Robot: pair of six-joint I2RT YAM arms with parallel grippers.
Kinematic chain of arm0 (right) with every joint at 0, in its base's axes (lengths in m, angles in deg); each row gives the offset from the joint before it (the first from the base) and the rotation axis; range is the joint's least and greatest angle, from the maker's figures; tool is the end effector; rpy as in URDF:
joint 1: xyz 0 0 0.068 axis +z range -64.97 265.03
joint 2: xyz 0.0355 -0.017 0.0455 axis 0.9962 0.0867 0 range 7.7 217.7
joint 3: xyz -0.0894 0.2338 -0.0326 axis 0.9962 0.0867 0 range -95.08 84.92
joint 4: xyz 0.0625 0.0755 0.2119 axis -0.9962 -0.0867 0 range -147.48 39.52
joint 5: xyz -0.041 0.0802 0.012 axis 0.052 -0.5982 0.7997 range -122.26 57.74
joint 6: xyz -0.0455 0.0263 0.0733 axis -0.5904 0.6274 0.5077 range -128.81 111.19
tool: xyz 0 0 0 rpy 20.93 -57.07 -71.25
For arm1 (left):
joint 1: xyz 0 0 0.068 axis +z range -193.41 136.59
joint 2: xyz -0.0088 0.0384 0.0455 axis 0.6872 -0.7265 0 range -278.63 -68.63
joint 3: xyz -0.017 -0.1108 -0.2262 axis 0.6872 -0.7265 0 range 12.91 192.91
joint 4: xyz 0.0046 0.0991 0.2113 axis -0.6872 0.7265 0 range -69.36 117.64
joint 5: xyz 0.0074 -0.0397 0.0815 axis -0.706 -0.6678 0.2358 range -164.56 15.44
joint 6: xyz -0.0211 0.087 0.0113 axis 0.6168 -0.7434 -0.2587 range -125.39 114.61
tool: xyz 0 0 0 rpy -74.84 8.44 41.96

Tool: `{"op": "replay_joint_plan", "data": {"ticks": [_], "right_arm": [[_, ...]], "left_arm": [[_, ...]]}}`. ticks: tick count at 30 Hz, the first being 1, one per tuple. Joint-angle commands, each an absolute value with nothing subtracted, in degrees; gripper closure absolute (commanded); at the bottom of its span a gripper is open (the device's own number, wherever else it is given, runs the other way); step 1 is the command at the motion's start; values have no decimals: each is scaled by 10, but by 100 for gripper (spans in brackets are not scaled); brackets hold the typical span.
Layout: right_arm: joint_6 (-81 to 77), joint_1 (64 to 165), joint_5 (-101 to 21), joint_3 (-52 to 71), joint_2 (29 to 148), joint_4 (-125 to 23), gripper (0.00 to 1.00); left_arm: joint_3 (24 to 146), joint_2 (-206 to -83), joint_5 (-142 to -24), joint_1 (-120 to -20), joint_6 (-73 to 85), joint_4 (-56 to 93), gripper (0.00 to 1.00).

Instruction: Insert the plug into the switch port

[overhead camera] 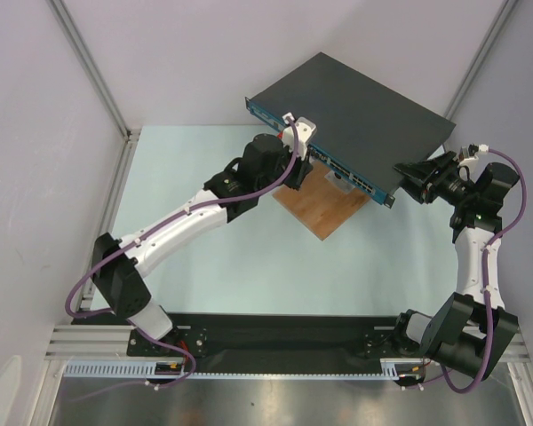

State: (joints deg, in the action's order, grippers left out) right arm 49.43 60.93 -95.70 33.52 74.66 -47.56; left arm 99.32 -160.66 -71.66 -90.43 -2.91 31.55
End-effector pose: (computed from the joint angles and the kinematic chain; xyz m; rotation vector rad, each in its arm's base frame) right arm 0.2625 -0.0385 0.3131 0.4827 1.8221 1.3955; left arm 0.2732 -0.2872 0.3509 0.6851 1.7673 -0.5486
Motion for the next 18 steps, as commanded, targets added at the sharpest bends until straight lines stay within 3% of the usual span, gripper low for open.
{"op": "replay_joint_plan", "data": {"ticks": [1, 18], "right_arm": [[437, 627, -930, 325, 763, -440, 100], [437, 629, -934, 317, 771, -441, 100]], "left_arm": [[998, -1565, -705, -906, -33, 245, 100], [988, -1616, -693, -907, -78, 222, 100]]}}
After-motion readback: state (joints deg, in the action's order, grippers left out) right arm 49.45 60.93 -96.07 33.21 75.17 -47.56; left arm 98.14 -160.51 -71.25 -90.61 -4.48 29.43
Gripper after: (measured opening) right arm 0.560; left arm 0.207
